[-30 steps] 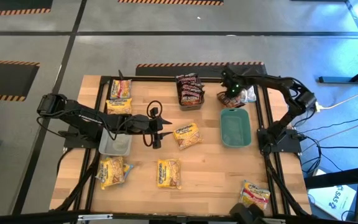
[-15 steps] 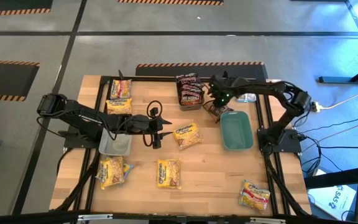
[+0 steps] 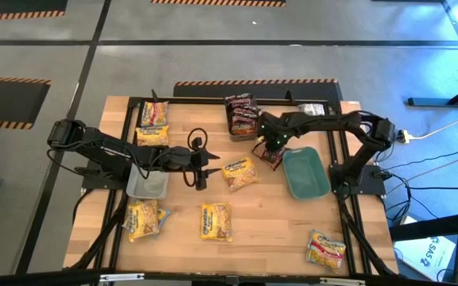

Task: Sort Maruchan noodles
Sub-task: Put the black noodle pack into the black bin

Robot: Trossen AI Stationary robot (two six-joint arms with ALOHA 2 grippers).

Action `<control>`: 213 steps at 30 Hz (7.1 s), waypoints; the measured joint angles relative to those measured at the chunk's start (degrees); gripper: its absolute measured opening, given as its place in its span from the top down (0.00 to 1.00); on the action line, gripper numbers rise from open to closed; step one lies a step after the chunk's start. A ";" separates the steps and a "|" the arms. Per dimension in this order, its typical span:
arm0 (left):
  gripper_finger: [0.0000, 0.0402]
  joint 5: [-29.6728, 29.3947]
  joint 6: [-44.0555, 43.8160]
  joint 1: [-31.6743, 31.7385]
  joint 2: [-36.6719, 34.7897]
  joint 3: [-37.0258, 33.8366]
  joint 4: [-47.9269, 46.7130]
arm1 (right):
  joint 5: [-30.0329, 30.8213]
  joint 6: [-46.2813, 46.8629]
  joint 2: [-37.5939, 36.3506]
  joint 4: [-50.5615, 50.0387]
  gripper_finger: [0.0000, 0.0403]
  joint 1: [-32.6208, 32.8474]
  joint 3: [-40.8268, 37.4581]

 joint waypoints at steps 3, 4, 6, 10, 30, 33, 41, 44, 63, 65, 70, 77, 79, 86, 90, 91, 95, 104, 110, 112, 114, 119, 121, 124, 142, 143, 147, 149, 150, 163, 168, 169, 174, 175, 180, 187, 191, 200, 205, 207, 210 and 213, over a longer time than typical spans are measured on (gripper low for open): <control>0.52 1.58 -1.64 -0.08 1.12 0.08 0.35 | 0.04 0.19 0.02 0.42 0.95 1.79 -0.04; 0.52 1.89 -2.21 -0.30 1.72 0.08 0.49 | 0.04 0.39 0.02 0.76 0.95 2.44 -0.07; 0.52 2.45 -3.18 -0.76 3.82 0.08 2.79 | -0.01 0.63 0.07 1.51 0.95 3.79 -0.09; 0.52 3.22 -8.51 -1.92 9.21 1.40 8.04 | -0.05 0.59 0.15 4.98 0.95 6.08 -0.15; 0.52 3.02 -13.94 -0.83 25.97 11.23 0.95 | 4.93 -0.05 -6.22 5.59 0.95 14.03 1.30; 0.52 1.35 -15.77 -0.50 25.84 11.36 -3.49 | 6.55 1.66 -6.49 4.41 0.95 15.06 0.36; 0.52 -5.38 -17.98 0.96 21.34 11.30 -15.73 | 5.77 6.01 -6.27 6.71 0.95 15.71 -3.87; 0.52 -11.15 -18.23 1.72 18.50 11.12 -22.20 | 5.74 6.12 -6.25 7.17 0.95 15.64 -4.56; 0.52 -11.80 -17.50 -3.64 14.67 11.05 -9.53 | -5.28 8.37 -5.64 19.08 0.95 26.27 -4.53; 0.52 -8.88 -15.74 -4.03 16.49 11.18 -3.00 | -4.11 9.53 -8.52 18.65 0.95 27.00 -4.49; 0.52 -4.08 -11.85 -2.98 23.12 13.24 6.01 | 4.40 15.30 -15.99 15.52 0.95 28.99 -7.79; 0.52 3.63 -8.68 -0.61 33.81 25.08 1.43 | 13.33 26.83 -24.02 15.23 0.95 29.46 -17.12; 0.52 3.70 -7.98 -0.44 36.18 28.24 -0.96 | 13.70 28.27 -24.26 15.65 0.92 29.46 -18.53; 0.52 5.65 -7.18 0.59 39.04 31.47 -4.96 | 14.43 29.02 -22.88 14.86 0.62 29.46 -20.06; 0.52 5.75 -8.64 0.28 38.72 31.57 -10.01 | 15.21 28.44 -23.06 15.90 0.43 29.46 -20.07; 0.52 5.62 -8.99 0.01 38.64 31.56 -11.22 | 15.17 28.43 -23.06 16.21 0.40 29.46 -20.07; 0.52 5.15 -12.11 -1.36 38.60 31.58 -13.51 | 15.17 28.39 -22.98 17.39 0.31 29.48 -20.07; 0.52 2.82 -14.87 -6.64 34.91 31.62 -14.49 | 12.11 28.50 -22.09 24.83 0.31 29.50 -20.06; 0.52 -5.22 -13.20 -8.97 33.90 31.73 -15.17 | 9.61 32.03 -20.66 29.07 0.33 29.53 -20.00; 0.52 -6.29 -13.10 -8.98 34.24 31.75 -14.78 | 7.65 33.21 -19.71 30.06 0.33 29.53 -20.04; 0.52 -6.43 -13.06 -8.60 34.53 31.69 -15.59 | 5.98 34.83 -18.07 31.35 0.33 29.53 -19.98; 0.52 -6.19 -12.19 -8.42 34.84 31.64 -14.66 | 5.55 37.92 -14.82 29.60 0.33 29.53 -20.02; 0.52 -5.27 -9.63 -8.43 35.80 31.77 -10.65 | 5.59 39.17 -14.53 29.73 0.33 29.53 -20.02; 0.52 -4.05 -8.49 -7.97 38.15 31.53 -10.89 | 4.02 41.15 -15.16 27.53 0.33 29.53 -19.62; 0.52 -3.59 -8.77 -7.11 40.97 31.67 -10.02 | -8.99 49.59 -19.51 13.66 0.33 30.64 -12.83; 0.52 -3.57 -8.58 -7.29 40.66 31.65 -10.33 | -8.44 48.30 -19.43 13.32 0.33 30.30 -11.61; 0.52 -3.84 -6.26 -8.45 38.04 31.29 -12.25 | -4.27 42.51 -19.45 11.15 0.33 30.22 -8.20; 0.52 -4.37 -4.17 -8.95 36.49 31.40 -11.34 | -4.04 41.68 -19.55 10.03 0.33 30.63 -7.55; 0.52 -4.67 -3.03 -9.09 35.90 31.41 -11.09 | -3.97 41.60 -19.84 8.44 0.33 31.51 -7.58; 0.52 3.51 0.44 -6.46 38.69 31.59 -11.40 | 6.81 47.09 -14.01 15.81 0.33 46.85 -15.17; 0.52 5.99 -1.72 -8.53 38.62 31.60 -11.72 | 15.68 41.48 -10.30 16.60 0.33 45.49 -14.82; 0.52 6.03 -2.55 -9.26 38.53 31.60 -11.72 | 17.18 40.15 -9.94 17.10 0.33 45.01 -14.37; 0.52 3.75 -5.03 -11.89 38.13 31.57 -13.09 | 19.92 35.01 -9.80 15.86 0.33 43.24 -12.12; 0.52 3.01 -5.29 -12.40 37.44 31.51 -14.36 | 19.96 34.58 -10.17 14.09 0.33 43.21 -11.14; 0.52 -1.59 -5.74 -13.90 33.79 31.49 -16.36 | 19.62 36.06 -12.79 2.57 0.33 43.30 -5.84; 0.52 -3.32 -5.84 -13.49 34.03 31.67 -15.14 | 21.24 49.22 -13.93 5.20 0.33 41.50 -6.94; 0.52 -3.42 -5.91 -13.03 36.64 31.56 -15.32 | 17.88 52.03 -13.12 12.12 0.33 40.63 -10.75; 0.52 -3.24 -8.38 -13.07 38.42 31.52 -17.07 | 15.05 54.49 -13.07 30.28 0.33 40.67 -19.19; 0.52 -3.24 -8.52 -12.98 38.42 31.51 -16.77 | 11.52 55.65 -13.07 33.63 0.33 40.67 -19.98; 0.52 -3.26 -8.58 -12.92 38.42 31.51 -16.74 | 10.22 55.60 -13.21 34.23 0.33 40.69 -19.98; 0.52 -3.27 -8.58 -12.83 38.42 31.51 -16.58 | 8.63 55.90 -13.53 34.82 0.33 40.69 -19.98; 0.52 -3.26 -8.60 -12.54 38.42 31.51 -16.57 | 8.57 56.96 -13.53 34.58 0.33 40.69 -20.00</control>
